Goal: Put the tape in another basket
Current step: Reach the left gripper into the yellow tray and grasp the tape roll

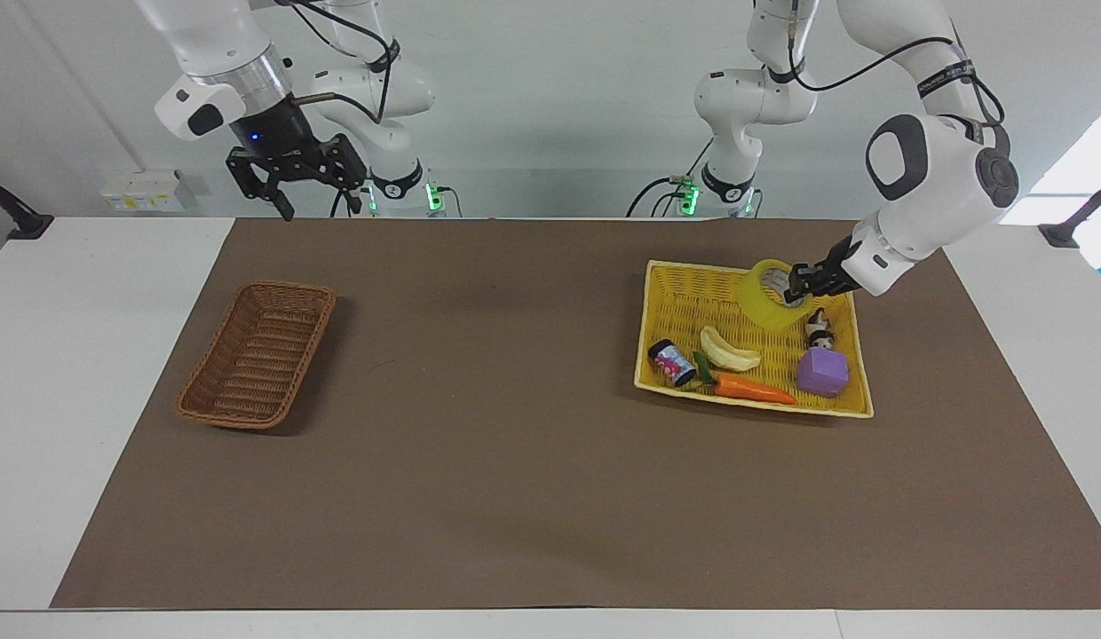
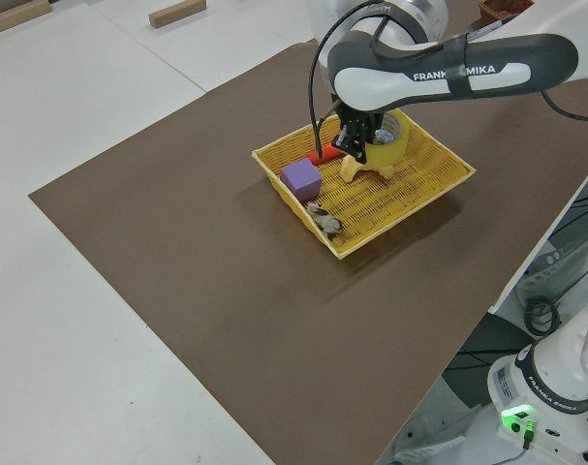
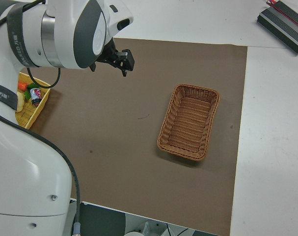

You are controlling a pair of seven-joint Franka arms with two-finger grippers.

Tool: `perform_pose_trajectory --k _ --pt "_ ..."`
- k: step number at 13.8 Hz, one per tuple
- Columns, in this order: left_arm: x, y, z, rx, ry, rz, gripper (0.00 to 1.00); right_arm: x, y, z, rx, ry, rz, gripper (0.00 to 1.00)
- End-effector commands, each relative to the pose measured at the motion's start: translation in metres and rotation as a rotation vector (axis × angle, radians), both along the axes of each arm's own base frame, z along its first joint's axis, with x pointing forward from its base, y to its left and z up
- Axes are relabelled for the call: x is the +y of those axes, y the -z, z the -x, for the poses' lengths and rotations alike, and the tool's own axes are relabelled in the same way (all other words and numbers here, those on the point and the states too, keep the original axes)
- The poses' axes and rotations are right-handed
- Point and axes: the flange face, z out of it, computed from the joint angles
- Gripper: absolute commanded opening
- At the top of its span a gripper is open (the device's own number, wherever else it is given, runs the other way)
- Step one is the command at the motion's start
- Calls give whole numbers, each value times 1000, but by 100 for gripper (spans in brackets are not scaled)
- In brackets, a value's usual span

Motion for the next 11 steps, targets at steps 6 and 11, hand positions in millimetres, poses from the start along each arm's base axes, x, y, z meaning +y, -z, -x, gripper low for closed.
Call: perform_pose_trajectory --k 6,11 --pt "-91 -19 -2 -16 -47 244 0 85 5 21 73 212 -146 100" --pt "-175 -31 11 -47 -50 433 0 114 24 30 155 222 -234 100"
